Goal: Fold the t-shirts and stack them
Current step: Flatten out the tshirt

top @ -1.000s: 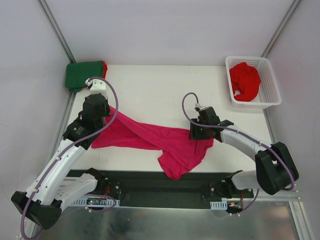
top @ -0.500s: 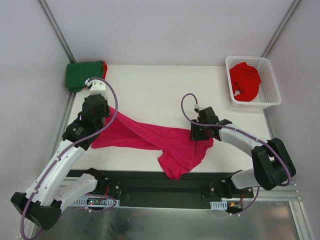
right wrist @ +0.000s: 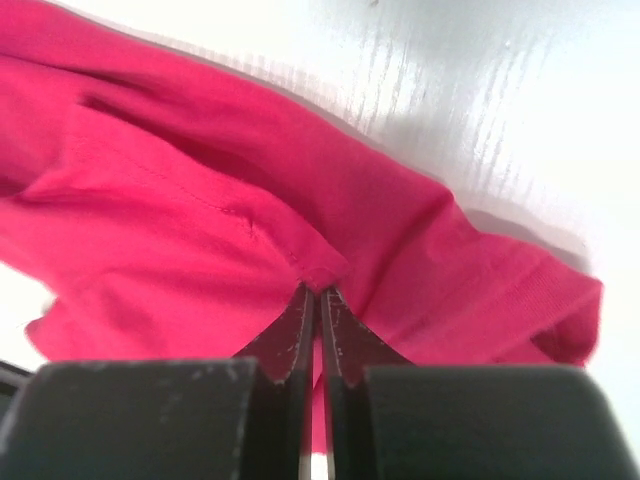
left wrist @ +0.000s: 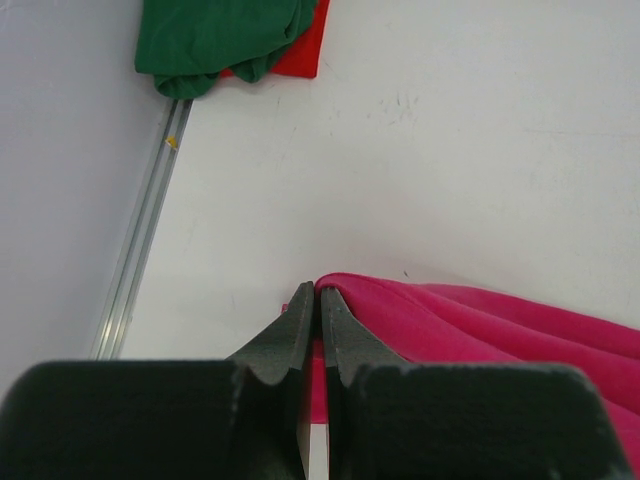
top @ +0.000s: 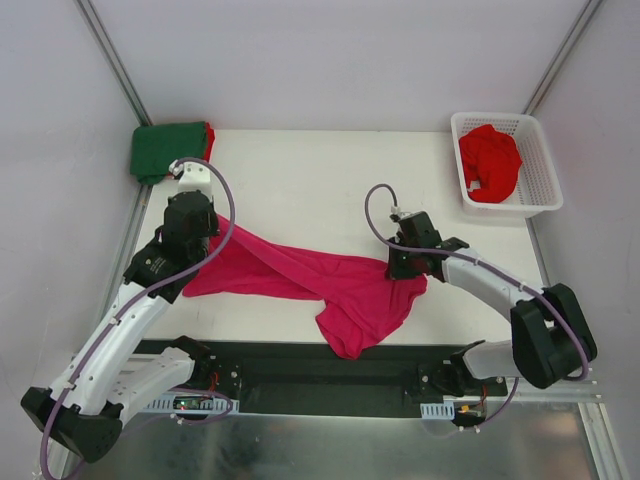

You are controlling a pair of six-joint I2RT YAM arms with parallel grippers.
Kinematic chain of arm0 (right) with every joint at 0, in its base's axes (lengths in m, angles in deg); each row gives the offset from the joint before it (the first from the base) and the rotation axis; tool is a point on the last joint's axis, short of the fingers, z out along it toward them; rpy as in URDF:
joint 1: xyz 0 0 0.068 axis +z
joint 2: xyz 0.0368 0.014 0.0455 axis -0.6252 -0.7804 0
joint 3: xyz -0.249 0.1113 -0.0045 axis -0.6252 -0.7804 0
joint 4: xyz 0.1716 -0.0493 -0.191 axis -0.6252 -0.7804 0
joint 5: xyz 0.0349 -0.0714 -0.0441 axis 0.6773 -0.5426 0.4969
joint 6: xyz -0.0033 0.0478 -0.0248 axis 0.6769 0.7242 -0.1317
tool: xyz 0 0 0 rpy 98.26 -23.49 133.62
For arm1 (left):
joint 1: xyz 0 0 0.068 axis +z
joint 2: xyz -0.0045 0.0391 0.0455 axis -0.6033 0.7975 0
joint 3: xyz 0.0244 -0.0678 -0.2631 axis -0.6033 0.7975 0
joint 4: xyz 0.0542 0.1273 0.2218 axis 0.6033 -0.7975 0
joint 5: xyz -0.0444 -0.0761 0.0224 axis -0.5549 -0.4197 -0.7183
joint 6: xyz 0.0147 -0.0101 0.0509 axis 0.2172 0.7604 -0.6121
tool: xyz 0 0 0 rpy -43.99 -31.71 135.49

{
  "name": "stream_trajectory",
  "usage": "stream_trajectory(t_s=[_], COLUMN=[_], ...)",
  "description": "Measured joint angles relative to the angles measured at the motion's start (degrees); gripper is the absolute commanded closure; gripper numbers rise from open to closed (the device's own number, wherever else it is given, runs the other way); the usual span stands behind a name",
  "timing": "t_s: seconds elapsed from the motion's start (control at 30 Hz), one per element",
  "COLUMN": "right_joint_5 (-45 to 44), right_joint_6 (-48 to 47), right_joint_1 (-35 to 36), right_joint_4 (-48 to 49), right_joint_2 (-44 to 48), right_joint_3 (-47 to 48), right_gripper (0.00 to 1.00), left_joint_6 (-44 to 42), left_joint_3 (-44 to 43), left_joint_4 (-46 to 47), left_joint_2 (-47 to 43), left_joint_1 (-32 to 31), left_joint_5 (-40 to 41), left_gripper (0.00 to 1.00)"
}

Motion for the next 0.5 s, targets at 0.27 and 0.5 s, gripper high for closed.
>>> stream_trajectory(t_s=[0.27, 0.5], right_joint_5=[-3.7, -8.3], right_joint_6=[-1.9, -4.3], right_joint_1=[0.0, 0.0], right_joint_4=[-10.4, -18.2], right_joint_2=[14.1, 22.1], right_joint_3=[10.6, 25.6], right_gripper=[0.99, 0.99], left_joint_6=[-1.4, -1.6], left_joint_3=[0.0, -1.5], left_joint_4=[-0.2, -1.0], left_joint_2=[-1.6, -3.3], left_joint_1=[0.0, 0.0], left_joint_5=[1.2, 1.3], left_gripper=[1.00, 1.00])
